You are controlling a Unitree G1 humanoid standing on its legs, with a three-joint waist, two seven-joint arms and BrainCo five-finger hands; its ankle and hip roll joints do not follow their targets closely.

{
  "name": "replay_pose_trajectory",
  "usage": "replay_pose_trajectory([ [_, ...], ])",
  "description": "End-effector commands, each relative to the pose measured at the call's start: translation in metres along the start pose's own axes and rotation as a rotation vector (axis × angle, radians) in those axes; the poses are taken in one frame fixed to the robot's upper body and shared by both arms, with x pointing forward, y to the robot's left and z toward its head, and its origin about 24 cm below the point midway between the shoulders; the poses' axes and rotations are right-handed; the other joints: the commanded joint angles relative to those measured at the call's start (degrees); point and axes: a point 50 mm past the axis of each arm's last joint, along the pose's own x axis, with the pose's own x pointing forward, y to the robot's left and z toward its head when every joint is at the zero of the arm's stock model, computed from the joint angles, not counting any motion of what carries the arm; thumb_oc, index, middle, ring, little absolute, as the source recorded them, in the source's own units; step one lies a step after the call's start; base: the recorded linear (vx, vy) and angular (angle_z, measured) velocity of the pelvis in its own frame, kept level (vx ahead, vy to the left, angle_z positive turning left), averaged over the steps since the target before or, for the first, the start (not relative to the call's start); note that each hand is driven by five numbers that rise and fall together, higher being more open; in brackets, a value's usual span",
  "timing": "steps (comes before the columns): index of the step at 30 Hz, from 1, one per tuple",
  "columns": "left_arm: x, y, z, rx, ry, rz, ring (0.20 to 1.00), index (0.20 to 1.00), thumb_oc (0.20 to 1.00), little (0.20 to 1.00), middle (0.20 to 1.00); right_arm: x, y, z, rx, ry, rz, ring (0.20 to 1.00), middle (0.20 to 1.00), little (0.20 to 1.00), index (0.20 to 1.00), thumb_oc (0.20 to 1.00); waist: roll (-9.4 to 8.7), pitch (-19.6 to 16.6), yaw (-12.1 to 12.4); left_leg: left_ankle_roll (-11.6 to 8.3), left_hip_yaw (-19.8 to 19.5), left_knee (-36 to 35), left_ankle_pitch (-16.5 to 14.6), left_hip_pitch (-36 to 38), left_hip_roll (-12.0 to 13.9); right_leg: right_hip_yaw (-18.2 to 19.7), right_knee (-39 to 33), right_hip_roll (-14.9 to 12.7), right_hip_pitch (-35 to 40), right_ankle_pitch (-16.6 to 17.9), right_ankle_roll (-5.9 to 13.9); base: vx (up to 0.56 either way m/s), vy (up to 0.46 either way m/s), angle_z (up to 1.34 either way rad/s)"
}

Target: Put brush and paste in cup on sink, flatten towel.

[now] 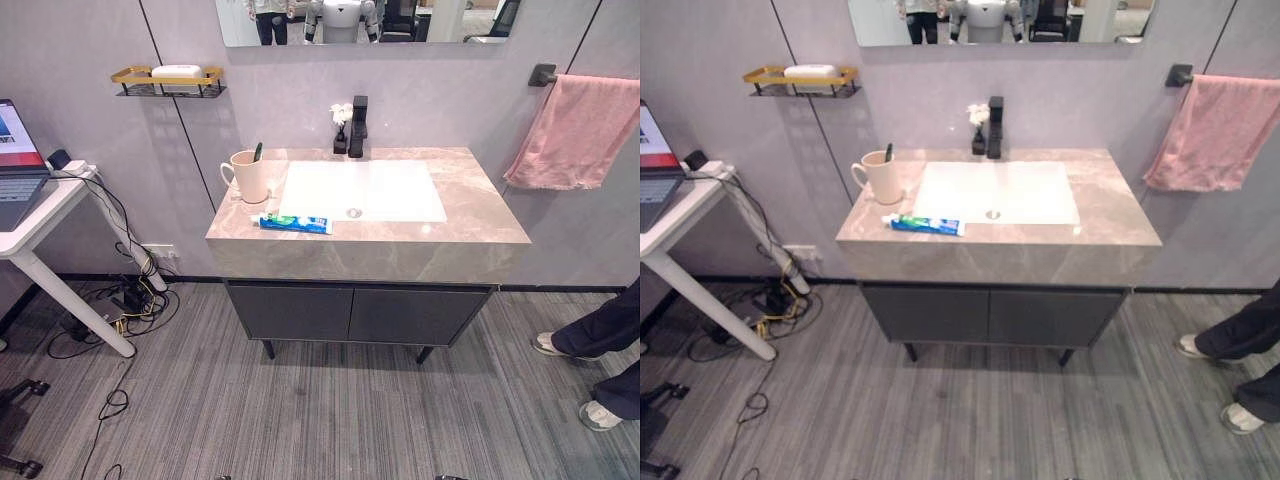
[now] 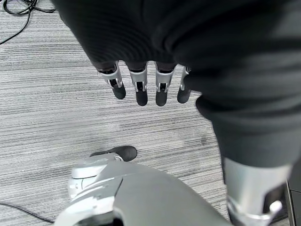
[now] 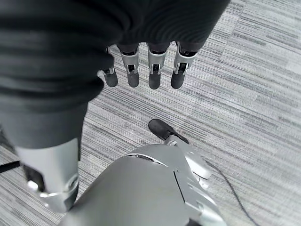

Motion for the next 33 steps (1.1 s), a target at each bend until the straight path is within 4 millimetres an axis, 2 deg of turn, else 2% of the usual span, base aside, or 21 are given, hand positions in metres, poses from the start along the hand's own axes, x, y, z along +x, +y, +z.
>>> replay_pose_trajectory([
  [1,0.000,0.005,-0.002,0.003,0.020,0.019,1.000,1.000,1.000,1.000,1.000,0.001,0.005,-0.002,0.064,0.001,0.014,1.000,1.000,1.000,1.000,1.000,-3.72,-1.62,-0.05,-0.61,-4.44,-2.22,0.14,-1.18,-2.08,2.80,2.87,-2.77,-0.36,-2.29,3.70,0.03,0.007,0.00],
  [10,-0.001,-0.001,-0.013,-0.071,0.058,0.010,1.000,1.000,1.000,1.000,1.000,0.003,0.012,0.003,0.226,-0.045,0.020,1.000,1.000,1.000,1.000,1.000,-3.30,-2.65,-0.42,-0.48,-3.86,-3.61,-0.04,0.40,-1.84,3.37,2.49,-2.87,0.49,-2.38,3.91,0.02,0.007,0.00],
  [13,-0.001,-0.001,-0.012,-0.067,0.052,0.011,1.000,1.000,1.000,1.000,1.000,0.003,0.011,0.007,0.248,-0.074,0.012,1.000,1.000,1.000,1.000,1.000,-3.21,-2.72,-0.56,-0.44,-3.74,-3.78,-0.11,0.68,-1.84,3.60,2.49,-2.83,0.59,-2.40,3.94,0.00,0.010,-0.02],
  [19,-0.001,0.000,-0.010,-0.118,0.034,0.021,1.000,1.000,1.000,1.000,1.000,0.003,0.012,0.003,0.316,-0.068,0.010,1.000,1.000,1.000,1.000,1.000,-3.22,-3.10,-0.62,-0.48,-3.60,-4.06,-0.18,1.04,-1.75,3.76,2.32,-2.85,0.85,-2.45,3.98,0.00,0.000,0.00],
  [33,-0.002,-0.003,-0.017,-0.088,0.069,-0.005,1.000,1.000,1.000,1.000,1.000,0.003,0.020,-0.007,0.253,-0.003,0.050,1.000,1.000,1.000,1.000,1.000,-3.62,-3.48,-0.35,-0.59,-3.72,-4.13,-0.34,1.17,-1.67,3.77,1.70,-2.62,1.25,-2.41,3.87,0.00,0.000,0.00],
])
